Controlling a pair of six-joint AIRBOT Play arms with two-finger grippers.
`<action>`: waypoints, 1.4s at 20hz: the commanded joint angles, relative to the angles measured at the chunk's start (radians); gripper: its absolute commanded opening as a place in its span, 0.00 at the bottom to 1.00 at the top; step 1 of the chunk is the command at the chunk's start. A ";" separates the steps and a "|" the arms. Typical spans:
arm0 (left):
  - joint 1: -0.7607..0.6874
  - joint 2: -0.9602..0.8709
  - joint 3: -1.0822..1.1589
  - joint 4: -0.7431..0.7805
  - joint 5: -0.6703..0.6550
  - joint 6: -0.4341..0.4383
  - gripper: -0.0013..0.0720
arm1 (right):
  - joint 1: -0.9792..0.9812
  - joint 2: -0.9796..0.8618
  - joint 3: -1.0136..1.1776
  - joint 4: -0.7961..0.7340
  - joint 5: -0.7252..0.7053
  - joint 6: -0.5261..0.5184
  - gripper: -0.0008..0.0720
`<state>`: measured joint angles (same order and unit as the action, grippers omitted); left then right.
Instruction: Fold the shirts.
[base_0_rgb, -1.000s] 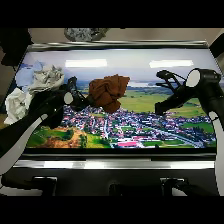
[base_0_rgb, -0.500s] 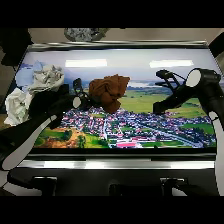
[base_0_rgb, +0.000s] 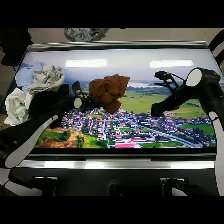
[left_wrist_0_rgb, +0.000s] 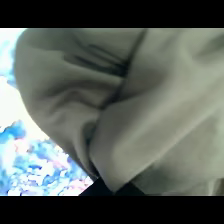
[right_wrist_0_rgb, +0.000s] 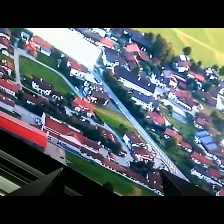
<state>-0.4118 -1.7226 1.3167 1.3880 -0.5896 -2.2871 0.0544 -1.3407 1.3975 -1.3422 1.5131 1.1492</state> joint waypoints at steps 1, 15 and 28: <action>0.015 0.014 0.001 -0.010 -0.039 0.022 0.05 | 0.000 0.000 0.000 -0.005 0.030 0.000 0.96; -0.586 0.541 -0.020 0.178 -0.018 0.275 0.05 | -0.008 0.165 0.003 -0.537 0.039 -0.024 0.96; -0.409 0.363 0.051 0.171 -0.608 0.467 1.00 | -0.008 0.367 -0.123 -0.245 0.060 -0.097 0.96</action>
<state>-0.9401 -1.4055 1.3617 1.5497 -0.9474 -1.9392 0.0456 -0.9684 1.3445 -1.7916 1.5589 1.1160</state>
